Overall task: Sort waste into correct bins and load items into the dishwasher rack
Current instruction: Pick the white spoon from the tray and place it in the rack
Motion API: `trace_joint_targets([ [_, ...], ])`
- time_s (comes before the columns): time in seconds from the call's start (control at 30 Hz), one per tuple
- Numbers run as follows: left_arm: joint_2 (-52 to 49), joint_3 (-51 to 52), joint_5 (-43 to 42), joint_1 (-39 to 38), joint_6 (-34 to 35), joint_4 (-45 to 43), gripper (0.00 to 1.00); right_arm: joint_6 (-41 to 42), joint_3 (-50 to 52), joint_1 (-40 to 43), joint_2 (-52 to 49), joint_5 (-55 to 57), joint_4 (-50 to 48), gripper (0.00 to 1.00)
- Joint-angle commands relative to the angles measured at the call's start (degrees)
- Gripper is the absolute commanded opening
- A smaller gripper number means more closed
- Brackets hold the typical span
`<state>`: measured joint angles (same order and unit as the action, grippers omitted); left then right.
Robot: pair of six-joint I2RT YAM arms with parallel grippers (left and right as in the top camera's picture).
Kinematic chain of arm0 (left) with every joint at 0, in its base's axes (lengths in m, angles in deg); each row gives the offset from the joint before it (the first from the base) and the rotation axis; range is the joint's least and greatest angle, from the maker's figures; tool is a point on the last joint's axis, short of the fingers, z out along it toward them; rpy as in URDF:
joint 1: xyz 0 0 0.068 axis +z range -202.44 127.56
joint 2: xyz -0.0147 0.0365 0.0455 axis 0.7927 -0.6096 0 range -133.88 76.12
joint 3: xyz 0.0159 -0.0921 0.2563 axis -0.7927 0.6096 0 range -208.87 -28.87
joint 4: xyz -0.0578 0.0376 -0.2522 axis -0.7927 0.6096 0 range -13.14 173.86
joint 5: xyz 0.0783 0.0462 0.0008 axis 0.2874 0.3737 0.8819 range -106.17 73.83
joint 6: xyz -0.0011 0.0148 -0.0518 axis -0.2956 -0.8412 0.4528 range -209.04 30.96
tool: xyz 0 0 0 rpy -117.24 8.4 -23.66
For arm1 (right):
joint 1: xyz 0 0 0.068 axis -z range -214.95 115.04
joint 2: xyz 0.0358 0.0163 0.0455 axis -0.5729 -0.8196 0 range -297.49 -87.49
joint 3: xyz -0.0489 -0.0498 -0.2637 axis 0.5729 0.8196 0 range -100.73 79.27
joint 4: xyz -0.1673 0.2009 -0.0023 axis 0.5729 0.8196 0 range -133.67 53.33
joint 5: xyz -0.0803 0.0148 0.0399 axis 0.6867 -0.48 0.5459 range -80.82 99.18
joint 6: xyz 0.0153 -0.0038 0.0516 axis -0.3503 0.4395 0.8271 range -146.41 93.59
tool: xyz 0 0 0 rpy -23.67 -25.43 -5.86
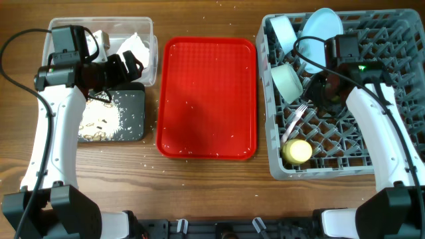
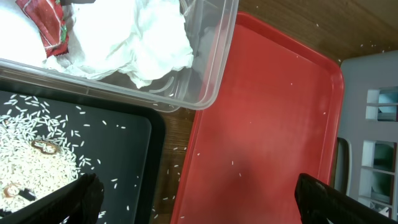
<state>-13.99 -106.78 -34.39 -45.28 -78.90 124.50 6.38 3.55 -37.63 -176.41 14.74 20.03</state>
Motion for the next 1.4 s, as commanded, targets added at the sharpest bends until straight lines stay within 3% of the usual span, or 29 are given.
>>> trace_joint_targets([
  [0.0, 0.33, -0.42, 0.31, 0.22, -1.09, 0.0, 1.0, -6.49, -0.13, -0.02, 2.95, -3.26, -0.81, 0.67],
  [0.3, 0.31, -0.44, 0.31, 0.22, -1.09, 0.0, 1.0, -35.32, -1.7, -0.09, 30.84, -27.39, -0.79, 0.71],
  [0.33, 0.33, -0.42, 0.31, 0.22, -1.09, 0.0, 1.0, -35.39, -1.68, -0.09, 33.05, -27.76, -0.94, 0.77],
  [0.37, 0.33, -0.44, 0.31, 0.22, -1.09, 0.0, 1.0, -34.84, -1.68, -0.09, 36.0, -27.76, -1.14, 1.0],
  [0.63, 0.31, -0.44, 0.31, 0.22, -1.09, 0.0, 1.0, -34.01, -1.62, -0.09, 37.64, -25.2, 0.61, 1.0],
  [0.83, 0.31, -0.44, 0.31, 0.22, -1.09, 0.0, 1.0, -34.49, 0.04, -3.72, 35.74, -21.31, -15.82, 1.0],
  [0.97, 0.31, -0.44, 0.31, 0.22, -1.09, 0.0, 1.0, -35.5, 14.25, -3.69, 41.97, -16.31, -28.55, 1.0],
  [1.13, 0.33, -0.44, 0.31, 0.22, -1.09, 0.0, 1.0, -35.82, 44.04, -3.69, 61.75, -15.63, -49.94, 1.0],
  [1.37, 0.33, -0.44, 0.31, 0.22, -1.09, 0.0, 1.0, -35.6, 68.63, -3.69, 79.08, -15.96, -65.33, 1.0],
])
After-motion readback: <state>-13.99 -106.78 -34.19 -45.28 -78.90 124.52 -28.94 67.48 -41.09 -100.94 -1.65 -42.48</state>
